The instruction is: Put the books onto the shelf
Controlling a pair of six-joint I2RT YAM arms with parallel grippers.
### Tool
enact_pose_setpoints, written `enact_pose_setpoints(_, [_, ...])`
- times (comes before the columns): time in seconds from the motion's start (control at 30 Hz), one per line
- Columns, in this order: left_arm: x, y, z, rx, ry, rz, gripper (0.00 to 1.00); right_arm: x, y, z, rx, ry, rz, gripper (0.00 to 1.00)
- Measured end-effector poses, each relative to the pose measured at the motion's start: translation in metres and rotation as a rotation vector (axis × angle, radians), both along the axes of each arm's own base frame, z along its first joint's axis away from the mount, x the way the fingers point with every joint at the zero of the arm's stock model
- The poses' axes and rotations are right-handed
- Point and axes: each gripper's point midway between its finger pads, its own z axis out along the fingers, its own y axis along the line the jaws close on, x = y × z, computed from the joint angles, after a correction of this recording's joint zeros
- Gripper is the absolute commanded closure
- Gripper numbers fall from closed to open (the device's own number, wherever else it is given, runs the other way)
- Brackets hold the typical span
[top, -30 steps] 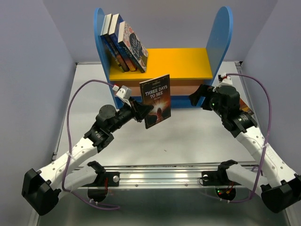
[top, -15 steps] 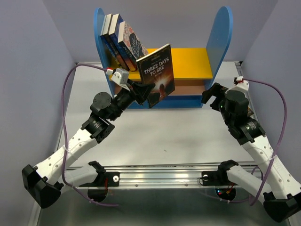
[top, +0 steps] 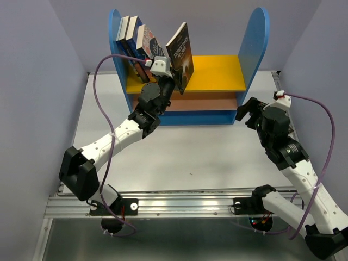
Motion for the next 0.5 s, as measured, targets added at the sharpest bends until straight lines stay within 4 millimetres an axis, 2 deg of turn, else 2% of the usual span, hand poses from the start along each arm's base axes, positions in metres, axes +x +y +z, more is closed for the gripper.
enact_pose_setpoints(0.13, [0.021, 0.007, -0.016, 0.025, 0.005, 0.123, 1.00, 0.000, 0.000, -0.002, -0.012, 0.008, 0.003, 0.00])
enact_pose_setpoints(0.23, [0.029, 0.018, -0.018, 0.036, -0.010, 0.208, 1.00, 0.002, 0.000, -0.004, -0.020, 0.016, 0.004, 0.00])
enact_pose_setpoints(0.5, [0.031, 0.049, 0.003, -0.022, -0.081, 0.370, 1.00, 0.007, 0.003, -0.015, -0.039, 0.052, 0.010, 0.00])
